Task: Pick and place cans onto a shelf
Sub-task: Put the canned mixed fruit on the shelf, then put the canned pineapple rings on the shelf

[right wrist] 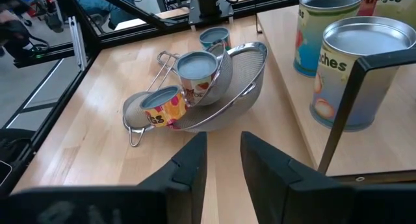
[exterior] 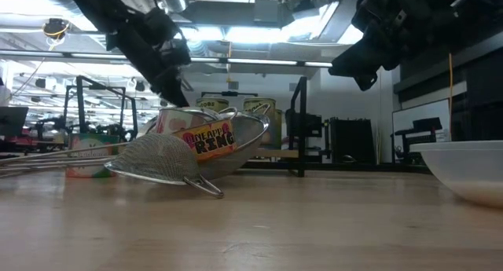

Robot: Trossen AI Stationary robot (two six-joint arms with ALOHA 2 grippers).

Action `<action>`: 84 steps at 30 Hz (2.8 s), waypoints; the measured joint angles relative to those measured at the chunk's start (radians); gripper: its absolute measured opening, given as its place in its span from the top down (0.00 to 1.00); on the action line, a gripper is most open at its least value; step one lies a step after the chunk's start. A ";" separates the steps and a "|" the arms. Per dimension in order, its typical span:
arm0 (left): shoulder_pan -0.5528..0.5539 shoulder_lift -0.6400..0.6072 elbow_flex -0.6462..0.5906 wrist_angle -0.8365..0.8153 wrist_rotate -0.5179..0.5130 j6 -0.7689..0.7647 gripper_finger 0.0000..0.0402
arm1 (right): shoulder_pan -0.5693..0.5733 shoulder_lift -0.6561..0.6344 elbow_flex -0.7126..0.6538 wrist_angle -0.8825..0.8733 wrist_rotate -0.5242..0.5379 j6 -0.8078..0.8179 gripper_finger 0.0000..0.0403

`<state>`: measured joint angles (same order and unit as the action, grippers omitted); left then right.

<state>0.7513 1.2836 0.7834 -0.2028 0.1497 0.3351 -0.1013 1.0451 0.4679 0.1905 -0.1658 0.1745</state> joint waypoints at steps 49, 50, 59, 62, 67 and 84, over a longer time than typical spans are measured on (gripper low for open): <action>-0.008 -0.086 -0.002 0.020 0.002 -0.041 0.75 | 0.000 0.000 0.000 0.000 -0.001 -0.003 0.76; -0.011 -0.100 -0.002 0.019 0.013 -0.048 0.75 | 0.000 0.000 0.000 0.000 -0.001 -0.003 0.76; -0.109 -0.224 -0.001 0.018 0.208 -0.181 0.75 | 0.000 0.000 0.000 0.000 -0.002 -0.003 0.76; -0.179 -0.249 -0.001 0.014 0.246 -0.232 0.75 | 0.000 0.000 0.000 0.000 -0.002 -0.003 0.76; -0.342 -0.264 -0.001 0.012 0.254 -0.305 0.75 | 0.000 0.000 0.000 0.000 -0.002 -0.003 0.76; -0.959 -0.239 0.000 0.022 -0.184 -0.481 0.75 | 0.000 0.000 0.000 0.000 -0.002 0.000 0.76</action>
<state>-0.2081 1.0448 0.7830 -0.1805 -0.0343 -0.1461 -0.1015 1.0451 0.4679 0.1905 -0.1674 0.1741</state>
